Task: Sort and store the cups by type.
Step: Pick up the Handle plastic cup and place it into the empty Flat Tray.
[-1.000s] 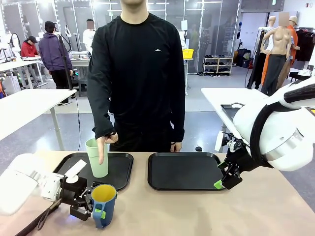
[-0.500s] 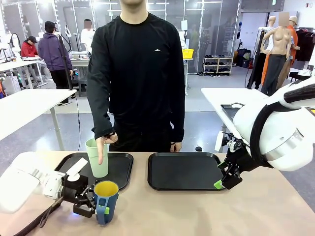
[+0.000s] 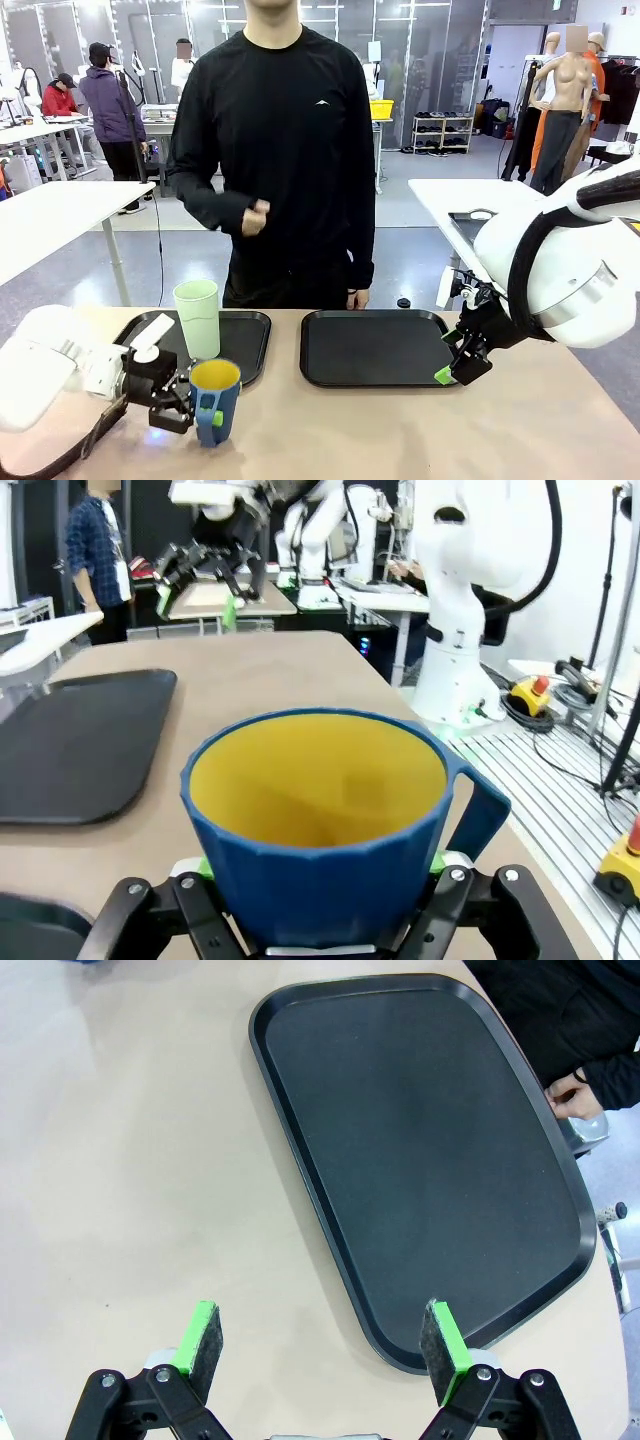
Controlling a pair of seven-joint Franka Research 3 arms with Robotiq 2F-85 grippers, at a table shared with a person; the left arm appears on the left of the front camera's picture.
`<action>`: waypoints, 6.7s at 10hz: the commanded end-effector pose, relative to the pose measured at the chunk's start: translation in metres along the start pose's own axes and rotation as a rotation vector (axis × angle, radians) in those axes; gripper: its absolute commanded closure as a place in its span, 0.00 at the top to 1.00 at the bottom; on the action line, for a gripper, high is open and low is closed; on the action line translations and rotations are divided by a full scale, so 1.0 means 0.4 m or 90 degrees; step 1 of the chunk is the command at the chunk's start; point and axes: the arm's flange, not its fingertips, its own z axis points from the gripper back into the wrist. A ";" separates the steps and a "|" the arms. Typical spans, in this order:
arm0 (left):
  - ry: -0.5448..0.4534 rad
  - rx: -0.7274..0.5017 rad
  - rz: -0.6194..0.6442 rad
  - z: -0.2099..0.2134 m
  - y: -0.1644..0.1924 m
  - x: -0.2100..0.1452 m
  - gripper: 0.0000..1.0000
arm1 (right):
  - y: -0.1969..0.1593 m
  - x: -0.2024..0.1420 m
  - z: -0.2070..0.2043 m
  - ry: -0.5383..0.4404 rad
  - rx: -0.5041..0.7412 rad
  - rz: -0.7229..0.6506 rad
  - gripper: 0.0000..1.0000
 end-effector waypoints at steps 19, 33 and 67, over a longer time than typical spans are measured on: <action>-0.090 0.107 -0.059 -0.354 0.212 0.095 0.74 | -0.001 -0.003 -0.003 0.002 0.001 0.003 1.00; -0.105 0.140 -0.084 -0.528 0.438 0.136 0.74 | -0.001 -0.003 -0.003 0.002 0.001 0.003 1.00; -0.054 0.222 -0.028 -0.501 0.523 -0.058 1.00 | -0.001 -0.003 -0.003 0.002 0.001 0.003 1.00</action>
